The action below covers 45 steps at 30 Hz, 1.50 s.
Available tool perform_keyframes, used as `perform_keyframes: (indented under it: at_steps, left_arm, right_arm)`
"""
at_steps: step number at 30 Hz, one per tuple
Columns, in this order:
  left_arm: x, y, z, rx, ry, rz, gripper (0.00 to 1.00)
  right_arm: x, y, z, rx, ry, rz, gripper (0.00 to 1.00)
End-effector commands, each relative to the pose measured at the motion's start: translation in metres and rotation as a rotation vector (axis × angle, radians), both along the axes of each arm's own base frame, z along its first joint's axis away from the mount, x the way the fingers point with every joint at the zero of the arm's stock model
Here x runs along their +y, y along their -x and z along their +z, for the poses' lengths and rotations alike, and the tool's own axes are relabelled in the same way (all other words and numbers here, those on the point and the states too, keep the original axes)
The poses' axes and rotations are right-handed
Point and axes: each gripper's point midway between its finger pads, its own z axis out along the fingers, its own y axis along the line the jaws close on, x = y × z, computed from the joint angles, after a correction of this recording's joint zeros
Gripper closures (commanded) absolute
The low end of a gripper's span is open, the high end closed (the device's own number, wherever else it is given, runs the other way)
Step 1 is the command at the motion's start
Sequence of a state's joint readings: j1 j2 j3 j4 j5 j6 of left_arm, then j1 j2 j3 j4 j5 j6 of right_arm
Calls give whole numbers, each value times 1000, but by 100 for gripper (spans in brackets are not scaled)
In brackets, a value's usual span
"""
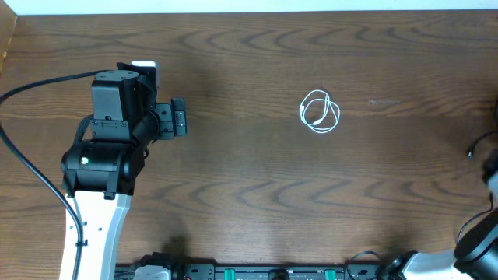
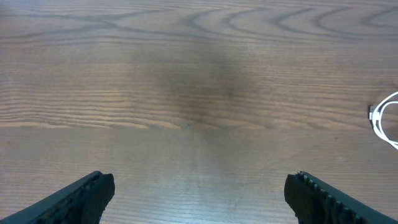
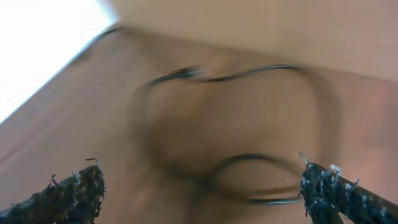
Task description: Untangle cables
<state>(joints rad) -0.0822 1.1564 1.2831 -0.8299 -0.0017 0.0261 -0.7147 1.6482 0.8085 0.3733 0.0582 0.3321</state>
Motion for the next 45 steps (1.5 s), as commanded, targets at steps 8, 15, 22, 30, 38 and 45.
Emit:
perform_keyframes:
  at_steps: [8,15,22,30,38,45]
  left_arm:
    - [0,-1,4,-11,-2,-5,8]
    - [0,-1,4,-11,-2,-5,8]
    - [0,-1,4,-11,-2,-5,8]
    - [0,-1,4,-11,-2,-5,8]
    - [0,-1,4,-11,-2,-5,8]
    - [0,-1,4,-11,-2,-5,8]
  right_arm:
    - [225,-88,-35,145,-102,699,1]
    - [372,-95,-33,138,-128,1014,1]
    - [442,-90,-34,111,-153,1053,3]
    - [451,-86,-59,157,-205,1046,13]
    - [449,-85,-78,191,-235,1018,94]
    - [415,-110,-55,89,-81,851,99]
